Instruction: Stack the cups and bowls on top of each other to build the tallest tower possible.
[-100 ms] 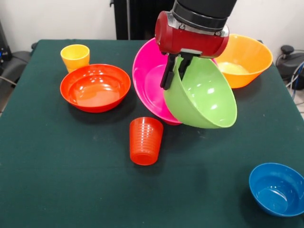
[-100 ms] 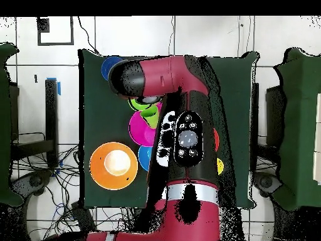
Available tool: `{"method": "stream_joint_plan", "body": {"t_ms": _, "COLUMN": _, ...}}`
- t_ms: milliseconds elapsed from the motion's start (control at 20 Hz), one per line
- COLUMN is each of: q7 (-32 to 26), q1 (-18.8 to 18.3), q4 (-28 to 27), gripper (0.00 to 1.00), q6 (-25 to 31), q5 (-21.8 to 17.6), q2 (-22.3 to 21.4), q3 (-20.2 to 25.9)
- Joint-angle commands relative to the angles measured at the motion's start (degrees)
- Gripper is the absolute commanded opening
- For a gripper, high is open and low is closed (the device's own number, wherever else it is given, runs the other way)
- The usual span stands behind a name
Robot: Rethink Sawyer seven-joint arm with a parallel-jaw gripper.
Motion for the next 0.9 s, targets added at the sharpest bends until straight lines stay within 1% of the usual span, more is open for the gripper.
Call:
{"method": "stream_joint_plan", "body": {"t_ms": 50, "q7": -13.4, "q1": -1.51, "q4": 2.91, "gripper": 0.0, "q6": 9.39, "q5": -3.36, "q2": 3.19, "q3": 4.82}}
{"method": "stream_joint_plan", "body": {"t_ms": 350, "q7": -15.42, "q1": -2.92, "q4": 3.9, "gripper": 0.0, "q6": 11.47, "q5": -2.97, "q2": 3.08, "q3": 6.08}}
{"method": "stream_joint_plan", "body": {"t_ms": 450, "q7": -15.77, "q1": -3.33, "q4": 4.2, "gripper": 0.0, "q6": 11.19, "q5": -3.1, "q2": 3.04, "q3": 6.47}}
{"method": "stream_joint_plan", "body": {"t_ms": 900, "q7": -17.3, "q1": -3.99, "q4": 3.25, "gripper": 0.0, "q6": 12.86, "q5": -3.57, "q2": 3.67, "q3": 7.82}}
